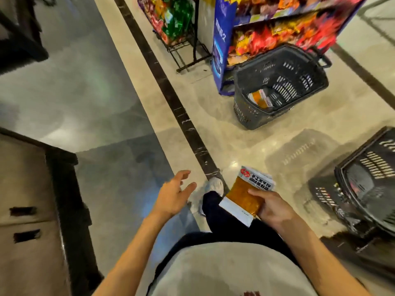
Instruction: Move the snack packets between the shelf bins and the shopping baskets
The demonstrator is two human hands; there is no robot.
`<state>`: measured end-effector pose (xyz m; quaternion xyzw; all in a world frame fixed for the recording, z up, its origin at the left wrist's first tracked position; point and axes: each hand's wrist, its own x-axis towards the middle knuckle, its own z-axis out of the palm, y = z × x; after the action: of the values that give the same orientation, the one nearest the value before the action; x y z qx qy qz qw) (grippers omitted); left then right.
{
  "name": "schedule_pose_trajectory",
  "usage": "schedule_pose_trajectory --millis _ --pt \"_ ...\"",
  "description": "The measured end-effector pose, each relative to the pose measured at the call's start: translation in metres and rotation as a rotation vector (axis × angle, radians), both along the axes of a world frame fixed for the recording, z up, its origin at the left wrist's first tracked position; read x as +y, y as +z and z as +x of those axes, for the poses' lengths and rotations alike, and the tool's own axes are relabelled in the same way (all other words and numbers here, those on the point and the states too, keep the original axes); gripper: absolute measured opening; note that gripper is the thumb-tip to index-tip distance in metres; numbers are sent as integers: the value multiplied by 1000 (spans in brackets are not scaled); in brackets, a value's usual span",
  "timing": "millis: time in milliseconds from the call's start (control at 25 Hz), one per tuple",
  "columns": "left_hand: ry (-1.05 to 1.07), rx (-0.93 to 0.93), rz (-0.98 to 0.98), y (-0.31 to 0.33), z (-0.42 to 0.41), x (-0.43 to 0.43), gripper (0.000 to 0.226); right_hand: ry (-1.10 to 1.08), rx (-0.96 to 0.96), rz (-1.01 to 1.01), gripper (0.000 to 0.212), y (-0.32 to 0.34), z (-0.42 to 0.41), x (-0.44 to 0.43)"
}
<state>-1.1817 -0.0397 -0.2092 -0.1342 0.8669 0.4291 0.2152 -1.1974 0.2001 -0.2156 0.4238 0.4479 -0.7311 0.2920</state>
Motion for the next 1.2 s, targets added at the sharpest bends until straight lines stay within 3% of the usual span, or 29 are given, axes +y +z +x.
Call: schedule_pose_trajectory --millis 440,720,960,1080,1200 --pt "-40 -57 80 6 -254 -4 35 -139 70 -8 34 12 -271 3" --pt "-505 -54 41 4 -488 53 37 -583 9 -36 48 -9 -365 24" --pt "-842 -8 -72 -24 -627 142 37 -826 -70 -47 44 -41 -416 61" --pt "-922 -21 -142 -70 -669 186 38 -811 -93 19 41 -79 -456 92" --pt "-934 33 -187 -127 -698 220 39 -742 -36 42 23 -129 -500 122"
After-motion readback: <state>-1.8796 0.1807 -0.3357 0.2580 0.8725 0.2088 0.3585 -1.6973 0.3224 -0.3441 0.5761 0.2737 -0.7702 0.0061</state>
